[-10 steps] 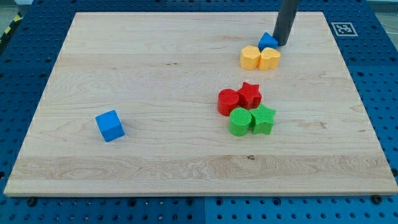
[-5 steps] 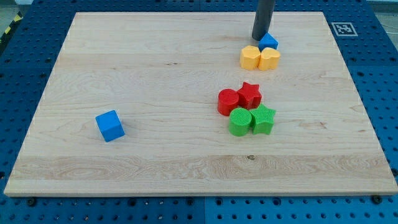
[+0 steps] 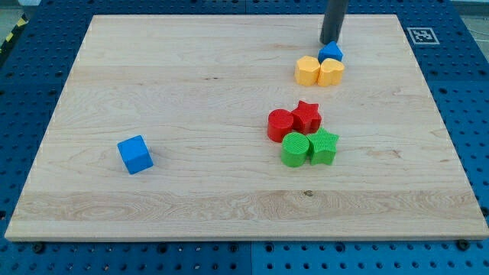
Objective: Place the blue triangle at the top of the yellow heart
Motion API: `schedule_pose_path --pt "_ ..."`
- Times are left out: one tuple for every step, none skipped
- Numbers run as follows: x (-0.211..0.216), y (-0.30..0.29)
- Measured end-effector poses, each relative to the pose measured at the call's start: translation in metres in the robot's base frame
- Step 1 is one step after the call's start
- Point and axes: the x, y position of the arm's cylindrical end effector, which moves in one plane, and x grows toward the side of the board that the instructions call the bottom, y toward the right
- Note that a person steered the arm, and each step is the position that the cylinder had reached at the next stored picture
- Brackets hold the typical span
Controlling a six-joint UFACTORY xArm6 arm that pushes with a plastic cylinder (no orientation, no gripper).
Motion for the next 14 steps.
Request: schedule_pose_path --pt "0.004 0.009" --pt "0.015 0.019" --pt "0.02 0.012" --pt "0.024 -0.001" --pt "0.038 -0.001" --pt "0.036 -0.001" --pt "0.0 -0.005" --pt "-0.018 -0.04" --pt "-0.024 -0.06" --pt "-0.024 -0.061" --pt "-0.024 -0.066" --pt "-0.024 -0.066" --pt "-0.024 -0.072" --pt "-0.024 -0.099"
